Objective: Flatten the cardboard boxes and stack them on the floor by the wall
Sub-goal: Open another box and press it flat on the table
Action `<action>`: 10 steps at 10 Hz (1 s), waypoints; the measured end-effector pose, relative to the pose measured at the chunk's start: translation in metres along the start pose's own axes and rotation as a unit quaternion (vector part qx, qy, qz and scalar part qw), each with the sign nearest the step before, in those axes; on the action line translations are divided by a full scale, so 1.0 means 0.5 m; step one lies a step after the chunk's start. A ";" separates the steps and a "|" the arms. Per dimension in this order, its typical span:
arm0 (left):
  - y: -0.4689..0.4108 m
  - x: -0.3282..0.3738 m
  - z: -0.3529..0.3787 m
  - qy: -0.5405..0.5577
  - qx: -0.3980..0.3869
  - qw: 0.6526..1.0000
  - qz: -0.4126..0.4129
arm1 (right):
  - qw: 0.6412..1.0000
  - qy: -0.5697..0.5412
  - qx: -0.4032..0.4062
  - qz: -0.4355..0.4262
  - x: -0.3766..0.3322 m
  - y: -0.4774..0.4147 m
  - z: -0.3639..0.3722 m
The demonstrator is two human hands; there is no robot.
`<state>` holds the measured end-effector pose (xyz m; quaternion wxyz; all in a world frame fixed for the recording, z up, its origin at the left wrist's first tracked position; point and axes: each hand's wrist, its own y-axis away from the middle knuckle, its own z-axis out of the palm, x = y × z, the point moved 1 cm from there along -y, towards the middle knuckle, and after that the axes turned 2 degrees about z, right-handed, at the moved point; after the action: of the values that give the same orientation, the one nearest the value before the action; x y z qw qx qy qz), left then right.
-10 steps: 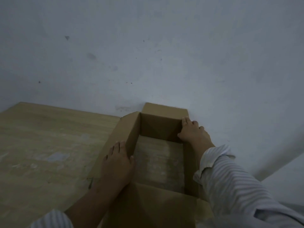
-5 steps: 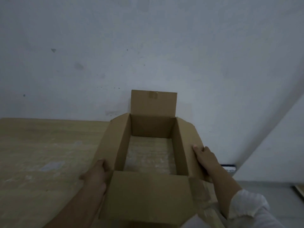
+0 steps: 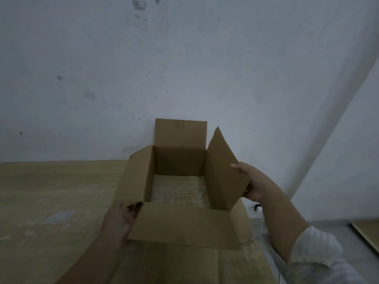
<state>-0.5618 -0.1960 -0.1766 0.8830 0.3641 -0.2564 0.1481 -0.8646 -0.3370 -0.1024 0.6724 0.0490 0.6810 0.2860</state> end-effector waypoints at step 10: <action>0.049 -0.049 0.184 -0.133 -0.170 0.972 -0.095 | 0.991 -0.009 -0.130 0.013 0.091 0.110 0.062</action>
<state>-0.6247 -0.2471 -0.1210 0.8998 0.2481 -0.3575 -0.0316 -0.8570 -0.2606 -0.1157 0.6756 -0.0274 0.6311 0.3802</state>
